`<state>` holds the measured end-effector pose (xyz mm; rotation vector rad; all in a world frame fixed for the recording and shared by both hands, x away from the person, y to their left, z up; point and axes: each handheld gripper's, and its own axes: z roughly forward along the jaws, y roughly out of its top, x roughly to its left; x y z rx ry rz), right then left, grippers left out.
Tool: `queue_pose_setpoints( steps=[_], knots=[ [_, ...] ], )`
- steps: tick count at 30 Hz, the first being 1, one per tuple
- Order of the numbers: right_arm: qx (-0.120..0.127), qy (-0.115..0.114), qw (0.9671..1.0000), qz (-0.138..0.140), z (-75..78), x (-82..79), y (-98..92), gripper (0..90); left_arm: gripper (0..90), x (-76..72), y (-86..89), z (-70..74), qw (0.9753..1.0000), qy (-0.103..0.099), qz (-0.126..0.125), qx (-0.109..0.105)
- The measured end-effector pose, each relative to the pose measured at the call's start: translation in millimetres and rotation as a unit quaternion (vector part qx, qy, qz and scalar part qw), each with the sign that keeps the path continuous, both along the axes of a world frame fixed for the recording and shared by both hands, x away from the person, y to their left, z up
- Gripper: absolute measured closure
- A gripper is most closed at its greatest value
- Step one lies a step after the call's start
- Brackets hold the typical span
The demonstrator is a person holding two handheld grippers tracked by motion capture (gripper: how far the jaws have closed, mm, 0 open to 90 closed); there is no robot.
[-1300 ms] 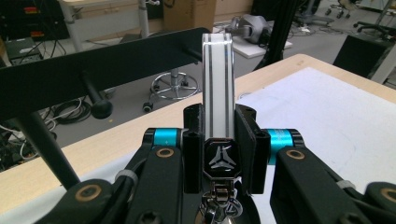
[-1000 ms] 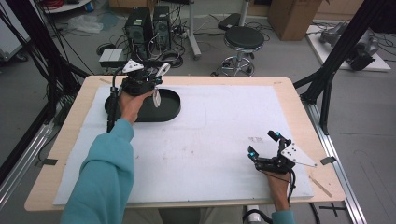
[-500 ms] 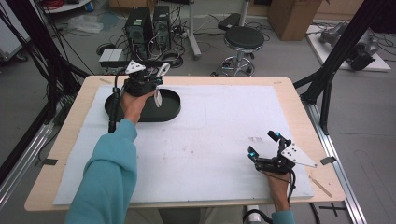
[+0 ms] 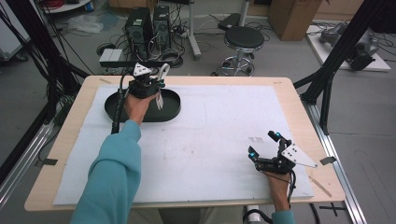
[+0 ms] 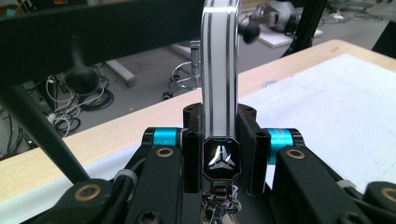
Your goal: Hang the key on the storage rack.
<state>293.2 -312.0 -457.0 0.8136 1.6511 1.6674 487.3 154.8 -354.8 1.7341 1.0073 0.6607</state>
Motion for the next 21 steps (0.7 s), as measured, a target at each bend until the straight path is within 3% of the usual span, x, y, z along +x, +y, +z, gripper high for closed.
queue_pose_setpoints(
  steps=[11, 21],
  knots=[
    [0.003, 0.003, 1.0, 0.0, 0.0, -0.4, -0.2, 0.6, 73.6, 2.7, -5.8, -7.3, 0.9999, 0.001, 0.007, 0.016],
    [0.005, 0.003, 1.0, 0.0, 0.0, -0.5, -0.3, 0.6, 72.6, 4.2, -9.2, -10.0, 0.9999, 0.012, 0.009, 0.004]
  ],
)
